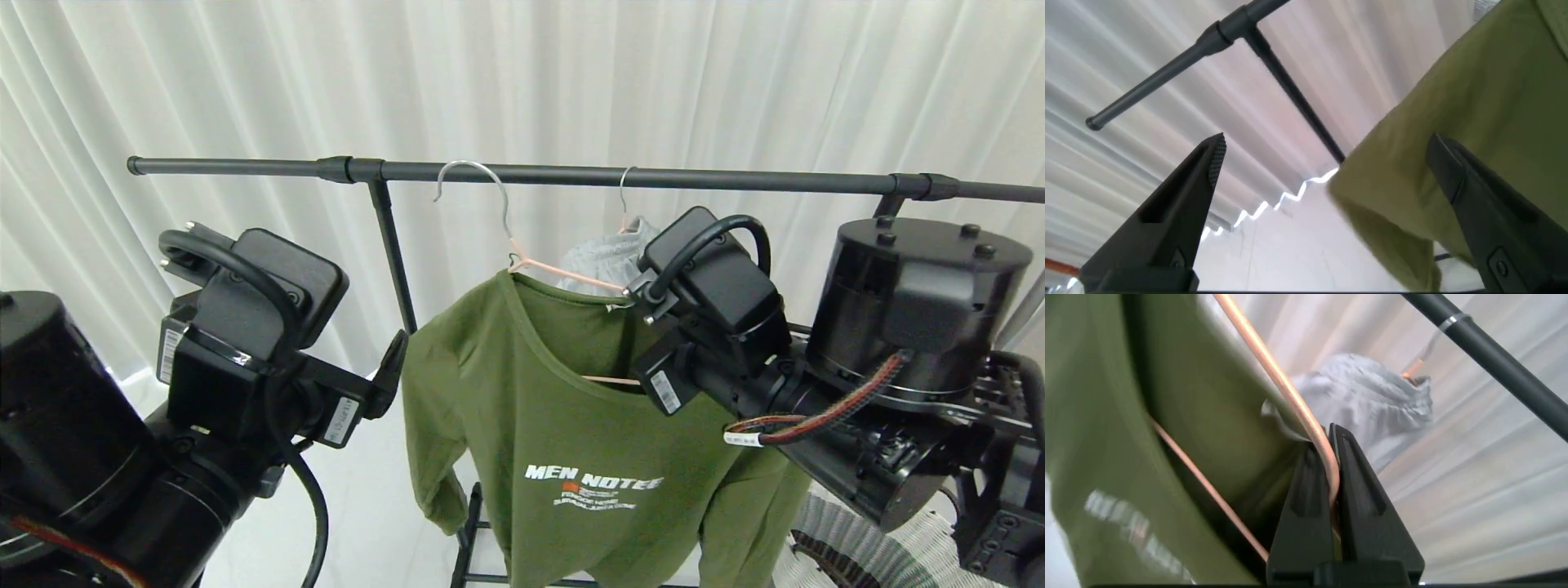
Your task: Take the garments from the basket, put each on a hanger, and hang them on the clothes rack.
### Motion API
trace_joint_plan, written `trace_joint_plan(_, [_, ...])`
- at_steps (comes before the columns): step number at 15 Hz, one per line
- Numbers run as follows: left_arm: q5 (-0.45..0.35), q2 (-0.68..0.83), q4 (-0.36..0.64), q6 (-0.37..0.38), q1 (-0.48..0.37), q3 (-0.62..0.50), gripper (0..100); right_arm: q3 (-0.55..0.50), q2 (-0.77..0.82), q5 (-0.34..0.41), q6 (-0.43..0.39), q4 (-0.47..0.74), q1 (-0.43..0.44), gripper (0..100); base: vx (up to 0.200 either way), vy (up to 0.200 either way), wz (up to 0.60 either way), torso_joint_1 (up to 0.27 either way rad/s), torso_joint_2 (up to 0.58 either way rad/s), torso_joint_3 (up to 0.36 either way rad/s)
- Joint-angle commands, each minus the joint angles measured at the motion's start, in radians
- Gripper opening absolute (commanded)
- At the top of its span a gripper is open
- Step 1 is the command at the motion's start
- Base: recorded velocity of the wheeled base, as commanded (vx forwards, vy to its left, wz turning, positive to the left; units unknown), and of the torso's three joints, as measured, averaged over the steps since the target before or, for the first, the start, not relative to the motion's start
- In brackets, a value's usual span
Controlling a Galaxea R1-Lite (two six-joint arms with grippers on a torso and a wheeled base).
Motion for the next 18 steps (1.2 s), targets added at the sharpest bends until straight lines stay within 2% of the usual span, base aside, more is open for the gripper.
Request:
trace_joint_plan(1, [-0.002,-0.025,0.0,-0.001,0.066,0.018,100,0.03,-0.047,0.0,0.0,-0.001,-0.009,0,0.0,0.0,0.0,0.0,0.0,0.0])
trace_joint_plan(4, [-0.008,-0.041,0.0,-0.004,0.081,0.041,100,0.065,-0.088,0.0,0.0,-0.001,-0.009,0,0.0,0.0,0.0,0.0,0.0,0.0])
trace_joint_plan(6, [-0.056,-0.036,0.0,-0.042,0.089,0.109,100,0.079,-0.131,0.0,0.0,-0.001,-0.007,0,0.0,0.0,0.0,0.0,0.0,0.0])
trace_joint_plan(8, [-0.14,-0.033,0.001,-0.06,0.107,0.156,100,0.104,-0.182,0.0,0.0,-0.001,-0.007,0,0.0,0.0,0.0,0.0,0.0,0.0])
trace_joint_plan(10, [-0.281,-0.036,0.0,-0.074,0.147,0.239,100,0.157,-0.256,0.009,0.001,-0.001,-0.006,0,0.0,0.0,0.0,0.0,0.0,0.0])
trace_joint_plan(13, [-0.468,-0.033,0.0,-0.097,0.21,0.285,100,0.199,-0.326,0.035,0.001,0.001,0.04,0,0.0,0.0,0.0,0.0,0.0,0.0])
trace_joint_plan(15, [-0.511,-0.018,0.001,-0.126,0.237,0.285,100,0.199,-0.334,0.034,0.003,0.002,0.089,0,0.0,0.0,0.0,0.0,0.0,0.0])
trace_joint_plan(18, [-0.518,-0.015,0.001,-0.159,0.237,0.288,100,0.193,-0.326,0.034,0.003,0.002,0.117,0,0.0,0.0,0.0,0.0,0.0,0.0])
